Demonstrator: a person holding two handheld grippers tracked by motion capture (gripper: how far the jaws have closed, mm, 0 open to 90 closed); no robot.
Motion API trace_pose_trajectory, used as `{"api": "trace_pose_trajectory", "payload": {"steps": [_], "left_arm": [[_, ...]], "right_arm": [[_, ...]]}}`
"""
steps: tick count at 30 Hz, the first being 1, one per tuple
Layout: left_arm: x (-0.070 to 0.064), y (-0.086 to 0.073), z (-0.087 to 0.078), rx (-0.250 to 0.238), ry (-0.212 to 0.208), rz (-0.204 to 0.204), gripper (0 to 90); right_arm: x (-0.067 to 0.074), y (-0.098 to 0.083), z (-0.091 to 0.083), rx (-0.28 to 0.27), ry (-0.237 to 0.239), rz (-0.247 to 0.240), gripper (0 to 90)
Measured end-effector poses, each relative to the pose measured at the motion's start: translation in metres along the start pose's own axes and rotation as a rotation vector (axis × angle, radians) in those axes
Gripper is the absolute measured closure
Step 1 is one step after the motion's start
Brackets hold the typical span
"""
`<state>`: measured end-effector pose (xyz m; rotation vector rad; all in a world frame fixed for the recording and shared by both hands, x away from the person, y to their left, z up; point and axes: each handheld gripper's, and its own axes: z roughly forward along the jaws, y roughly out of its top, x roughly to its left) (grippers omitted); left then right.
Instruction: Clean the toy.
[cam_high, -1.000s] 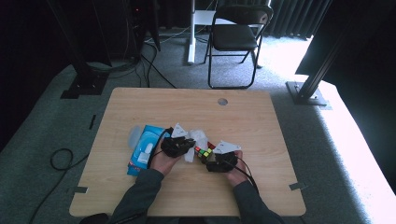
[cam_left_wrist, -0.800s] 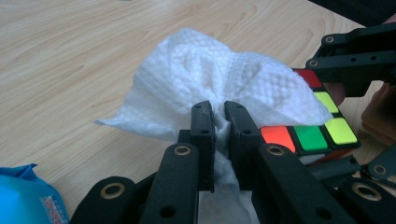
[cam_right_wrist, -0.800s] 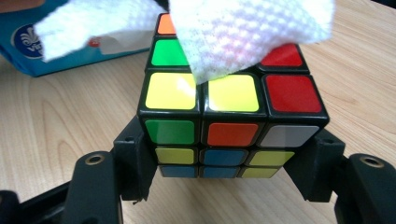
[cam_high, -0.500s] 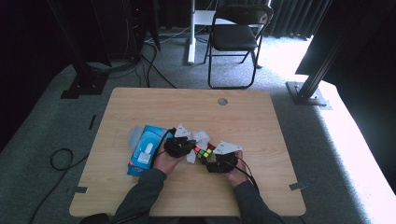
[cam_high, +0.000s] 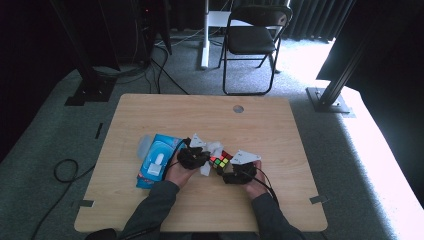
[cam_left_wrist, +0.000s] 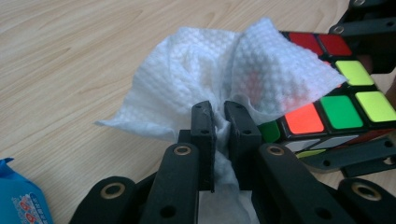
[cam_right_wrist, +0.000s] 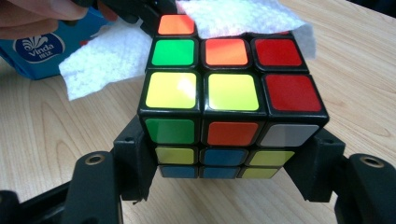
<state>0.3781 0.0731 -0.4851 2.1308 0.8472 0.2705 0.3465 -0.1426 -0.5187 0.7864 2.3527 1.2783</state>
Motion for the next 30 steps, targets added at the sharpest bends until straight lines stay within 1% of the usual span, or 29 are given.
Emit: {"api": "trace_pose_trajectory", "payload": {"steps": [2,3,6,8,11,12,13,14,17,20,21,22,23,24,26,30], "left_arm": [[0.000,0.000,0.000,0.000,0.000,0.000,83.4],[0.002,0.001,-0.005,-0.037,-0.031,-0.015,83.4],[0.001,0.002,-0.008,-0.048,-0.044,-0.014,83.4],[0.001,0.002,-0.009,-0.050,-0.041,-0.009,83.4],[0.004,0.001,-0.010,-0.066,-0.065,-0.035,83.4],[0.005,0.001,-0.011,-0.072,-0.074,-0.041,83.4],[0.005,0.001,-0.011,-0.072,-0.074,-0.041,83.4],[0.005,0.001,-0.012,-0.083,-0.083,-0.051,83.4],[0.005,0.003,-0.014,-0.093,-0.094,-0.051,83.4],[0.003,0.005,-0.016,-0.115,-0.122,-0.058,83.4],[0.002,0.006,-0.017,-0.118,-0.128,-0.054,83.4],[0.001,0.007,-0.017,-0.114,-0.129,-0.050,83.4],[-0.001,0.007,-0.016,-0.105,-0.119,-0.042,83.4],[-0.001,0.007,-0.016,-0.105,-0.119,-0.042,83.4],[-0.001,0.005,-0.014,-0.094,-0.108,-0.045,83.4],[0.001,0.003,-0.012,-0.095,-0.106,-0.066,83.4]], "right_arm": [[0.000,0.000,0.000,0.001,0.002,0.000,34.1],[0.000,-0.001,0.001,0.009,0.001,-0.003,34.1],[0.001,-0.003,0.004,0.025,0.002,-0.014,34.1],[0.002,-0.003,0.005,0.032,0.004,-0.018,34.1],[0.002,-0.004,0.006,0.037,0.004,-0.021,34.1],[0.002,-0.004,0.006,0.037,0.002,-0.020,34.1],[0.001,-0.004,0.006,0.040,0.000,-0.020,34.1],[0.001,-0.005,0.006,0.044,-0.001,-0.019,34.1],[0.001,-0.006,0.008,0.055,-0.004,-0.021,34.1],[0.002,-0.006,0.009,0.065,-0.012,-0.024,34.1],[0.002,-0.006,0.010,0.065,-0.012,-0.025,34.1],[0.002,-0.006,0.010,0.066,-0.012,-0.029,34.1],[0.002,-0.006,0.010,0.066,-0.014,-0.029,34.1],[0.002,-0.006,0.010,0.063,-0.013,-0.022,34.1],[0.000,-0.006,0.008,0.049,-0.012,-0.002,34.1],[-0.005,-0.006,0.005,0.045,-0.029,0.010,34.1]]}}
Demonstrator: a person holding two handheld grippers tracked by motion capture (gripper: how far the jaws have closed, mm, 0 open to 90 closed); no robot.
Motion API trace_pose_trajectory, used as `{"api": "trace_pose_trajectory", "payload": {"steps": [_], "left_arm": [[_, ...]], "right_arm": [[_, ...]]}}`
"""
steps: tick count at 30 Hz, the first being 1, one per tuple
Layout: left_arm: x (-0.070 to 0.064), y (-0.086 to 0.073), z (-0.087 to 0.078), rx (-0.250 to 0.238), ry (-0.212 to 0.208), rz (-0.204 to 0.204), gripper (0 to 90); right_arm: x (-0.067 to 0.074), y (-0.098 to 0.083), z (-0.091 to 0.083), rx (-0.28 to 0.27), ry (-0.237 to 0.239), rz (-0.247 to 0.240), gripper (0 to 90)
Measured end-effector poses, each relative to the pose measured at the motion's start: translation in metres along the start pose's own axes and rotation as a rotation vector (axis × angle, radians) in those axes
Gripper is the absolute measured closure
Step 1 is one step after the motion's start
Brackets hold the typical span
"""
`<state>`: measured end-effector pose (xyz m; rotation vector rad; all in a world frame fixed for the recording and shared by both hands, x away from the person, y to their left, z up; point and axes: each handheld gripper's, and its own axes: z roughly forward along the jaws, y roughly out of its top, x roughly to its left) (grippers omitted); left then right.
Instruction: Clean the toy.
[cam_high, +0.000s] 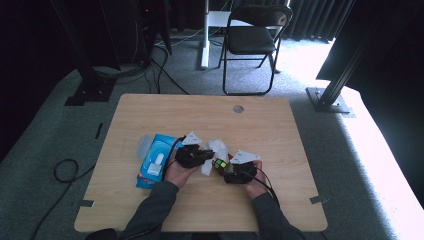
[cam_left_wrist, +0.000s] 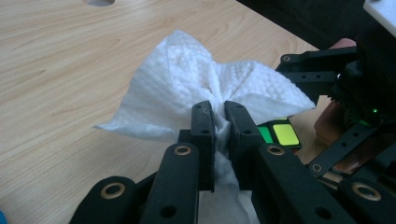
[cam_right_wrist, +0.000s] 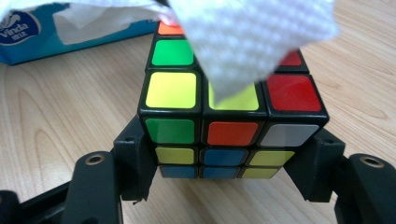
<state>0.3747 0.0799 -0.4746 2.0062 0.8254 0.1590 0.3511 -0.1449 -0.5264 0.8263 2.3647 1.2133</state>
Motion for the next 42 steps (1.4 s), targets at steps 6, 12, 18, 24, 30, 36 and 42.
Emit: {"api": "trace_pose_trajectory", "payload": {"steps": [6,12,18,24,30,36,42], "left_arm": [[-0.001,0.000,0.000,0.011,0.028,0.007,83.4],[0.001,-0.002,0.000,0.026,0.041,-0.001,83.4],[0.001,-0.005,0.006,0.050,0.056,0.004,83.4],[0.000,-0.009,0.013,0.076,0.058,0.006,83.4],[0.001,-0.012,0.019,0.103,0.069,-0.006,83.4],[0.002,-0.016,0.024,0.121,0.074,-0.014,83.4],[0.001,-0.021,0.028,0.122,0.063,-0.032,83.4]], "right_arm": [[0.000,0.000,0.001,0.003,-0.005,-0.002,34.1],[-0.002,0.000,-0.001,-0.005,-0.010,0.012,34.1],[-0.007,0.001,-0.007,-0.027,-0.014,0.028,34.1],[-0.008,0.003,-0.010,-0.042,-0.011,0.036,34.1],[-0.009,0.003,-0.011,-0.047,-0.011,0.038,34.1],[-0.010,0.004,-0.014,-0.059,-0.018,0.043,34.1],[-0.013,0.005,-0.016,-0.070,-0.024,0.057,34.1]]}}
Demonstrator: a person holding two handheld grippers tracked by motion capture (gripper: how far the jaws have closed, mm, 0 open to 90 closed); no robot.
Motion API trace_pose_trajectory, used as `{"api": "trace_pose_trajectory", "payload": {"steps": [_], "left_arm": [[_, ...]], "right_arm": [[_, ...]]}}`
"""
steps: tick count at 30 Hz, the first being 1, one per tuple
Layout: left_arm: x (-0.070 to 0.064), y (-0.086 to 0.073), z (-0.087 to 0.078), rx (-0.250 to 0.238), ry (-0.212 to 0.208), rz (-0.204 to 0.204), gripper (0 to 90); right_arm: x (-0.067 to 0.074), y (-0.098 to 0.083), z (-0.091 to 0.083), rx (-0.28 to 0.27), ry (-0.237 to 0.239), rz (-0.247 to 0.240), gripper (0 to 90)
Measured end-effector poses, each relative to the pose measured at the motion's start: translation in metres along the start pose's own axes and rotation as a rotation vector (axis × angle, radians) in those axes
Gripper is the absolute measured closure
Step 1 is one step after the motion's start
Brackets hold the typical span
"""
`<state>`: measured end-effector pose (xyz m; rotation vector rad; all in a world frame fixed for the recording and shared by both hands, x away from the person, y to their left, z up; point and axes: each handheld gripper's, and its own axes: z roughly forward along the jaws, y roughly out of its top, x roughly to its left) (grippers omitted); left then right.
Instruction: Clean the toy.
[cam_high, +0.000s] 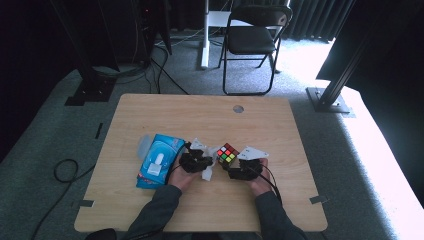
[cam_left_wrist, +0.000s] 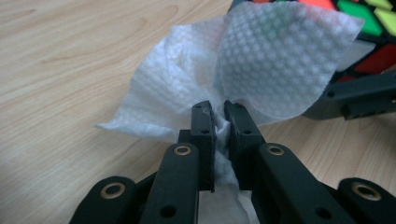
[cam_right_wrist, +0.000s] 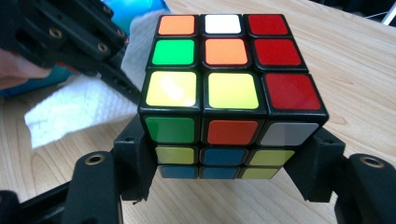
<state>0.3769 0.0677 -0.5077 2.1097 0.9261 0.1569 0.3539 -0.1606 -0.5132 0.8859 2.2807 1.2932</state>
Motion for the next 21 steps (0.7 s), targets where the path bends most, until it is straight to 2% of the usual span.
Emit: {"api": "trace_pose_trajectory", "payload": {"steps": [4,11,19,21], "left_arm": [[0.002,-0.002,0.002,-0.007,-0.016,-0.022,83.3],[0.003,-0.002,0.003,-0.009,0.003,-0.027,83.2],[-0.001,-0.004,0.008,-0.015,-0.020,-0.007,83.3],[-0.004,-0.006,0.011,-0.020,-0.041,0.014,83.3]], "right_arm": [[-0.001,0.000,-0.001,-0.008,-0.001,0.014,34.1],[-0.001,0.002,-0.002,-0.020,0.007,0.024,34.1],[0.001,0.003,-0.001,-0.028,0.019,0.029,34.1],[0.001,0.003,0.000,-0.026,0.022,0.028,34.1]]}}
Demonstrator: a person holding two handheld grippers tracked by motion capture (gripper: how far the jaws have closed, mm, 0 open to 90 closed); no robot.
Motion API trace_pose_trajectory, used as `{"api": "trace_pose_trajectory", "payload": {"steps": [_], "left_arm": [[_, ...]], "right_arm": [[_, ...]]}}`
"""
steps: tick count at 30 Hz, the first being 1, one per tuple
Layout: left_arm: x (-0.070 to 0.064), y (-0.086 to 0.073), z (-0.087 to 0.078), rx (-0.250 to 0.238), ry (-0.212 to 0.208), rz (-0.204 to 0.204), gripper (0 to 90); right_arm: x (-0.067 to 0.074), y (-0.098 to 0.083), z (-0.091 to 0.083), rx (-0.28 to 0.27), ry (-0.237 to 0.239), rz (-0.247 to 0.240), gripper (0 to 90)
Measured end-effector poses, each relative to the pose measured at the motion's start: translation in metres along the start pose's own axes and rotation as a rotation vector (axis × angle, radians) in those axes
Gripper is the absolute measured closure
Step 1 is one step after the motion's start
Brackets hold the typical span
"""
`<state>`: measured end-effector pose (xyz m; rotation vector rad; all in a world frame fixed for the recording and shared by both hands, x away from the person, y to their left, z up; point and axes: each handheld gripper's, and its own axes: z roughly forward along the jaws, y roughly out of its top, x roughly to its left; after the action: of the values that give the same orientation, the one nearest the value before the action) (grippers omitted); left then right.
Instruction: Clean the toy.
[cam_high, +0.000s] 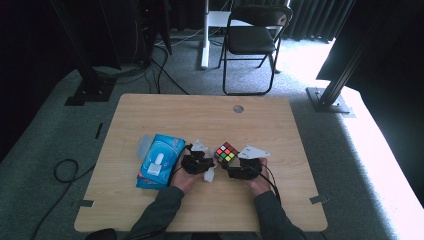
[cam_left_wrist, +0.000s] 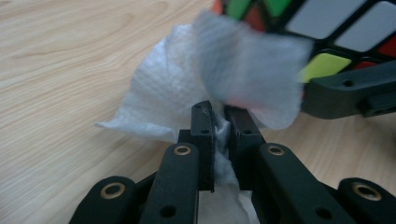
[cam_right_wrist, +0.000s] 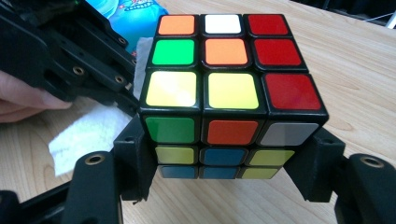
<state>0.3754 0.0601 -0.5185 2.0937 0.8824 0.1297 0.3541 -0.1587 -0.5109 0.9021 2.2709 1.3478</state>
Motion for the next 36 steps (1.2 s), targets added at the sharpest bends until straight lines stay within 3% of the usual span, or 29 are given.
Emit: {"api": "trace_pose_trajectory", "payload": {"steps": [16,21,31,34,36], "left_arm": [[-0.022,-0.004,0.011,-0.017,-0.107,0.103,83.3],[-0.021,-0.004,0.012,-0.018,-0.081,0.101,83.3],[0.000,0.000,-0.001,-0.046,0.022,0.014,83.4],[0.001,0.000,-0.002,-0.049,0.026,0.009,83.3],[-0.002,-0.001,0.001,-0.042,0.004,0.031,83.3]], "right_arm": [[-0.002,0.000,0.000,-0.012,0.012,0.028,34.1],[-0.002,0.000,0.000,-0.012,0.013,0.031,34.1],[-0.003,0.000,-0.002,-0.020,0.019,0.039,34.1],[-0.003,0.000,-0.002,-0.020,0.018,0.041,34.1],[-0.003,0.000,-0.002,-0.020,0.017,0.041,34.1]]}}
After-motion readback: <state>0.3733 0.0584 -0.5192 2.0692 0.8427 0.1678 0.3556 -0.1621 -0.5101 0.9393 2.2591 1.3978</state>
